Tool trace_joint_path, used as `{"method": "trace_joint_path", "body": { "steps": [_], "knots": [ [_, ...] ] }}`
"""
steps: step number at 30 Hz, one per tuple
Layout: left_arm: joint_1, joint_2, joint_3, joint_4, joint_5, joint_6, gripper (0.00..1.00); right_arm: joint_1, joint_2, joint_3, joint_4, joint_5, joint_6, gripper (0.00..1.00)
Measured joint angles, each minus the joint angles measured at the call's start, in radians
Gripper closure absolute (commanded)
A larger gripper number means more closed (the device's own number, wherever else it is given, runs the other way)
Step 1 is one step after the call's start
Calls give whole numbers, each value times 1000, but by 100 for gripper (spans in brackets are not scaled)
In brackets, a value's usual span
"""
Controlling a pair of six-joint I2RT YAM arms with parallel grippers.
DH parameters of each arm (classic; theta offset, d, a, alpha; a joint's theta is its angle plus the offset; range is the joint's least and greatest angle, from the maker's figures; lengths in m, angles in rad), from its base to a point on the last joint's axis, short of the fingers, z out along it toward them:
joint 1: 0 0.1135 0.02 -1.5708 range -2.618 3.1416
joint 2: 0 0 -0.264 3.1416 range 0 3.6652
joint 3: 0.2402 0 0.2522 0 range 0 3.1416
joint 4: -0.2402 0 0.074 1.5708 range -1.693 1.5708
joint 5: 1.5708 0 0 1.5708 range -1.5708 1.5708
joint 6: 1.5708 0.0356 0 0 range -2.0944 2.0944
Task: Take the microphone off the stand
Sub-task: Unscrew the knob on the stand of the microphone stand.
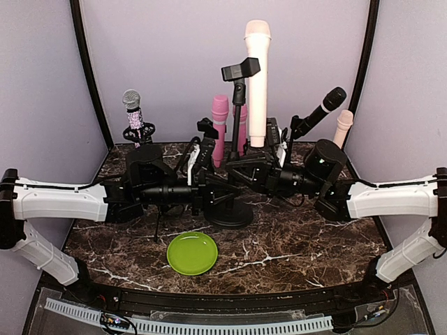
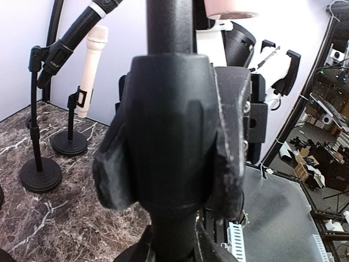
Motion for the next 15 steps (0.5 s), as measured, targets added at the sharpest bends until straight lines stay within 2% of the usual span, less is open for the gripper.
{"method": "trace_joint_path", "body": {
  "steps": [8,15],
  "knots": [
    [3,-20,-1,18,130,-2,100,-16,-18,29,-16,-170,22,99],
    [18,-19,5,29,267,-47,100,-17,-17,38,5,-259,56,99]
  ]
}}
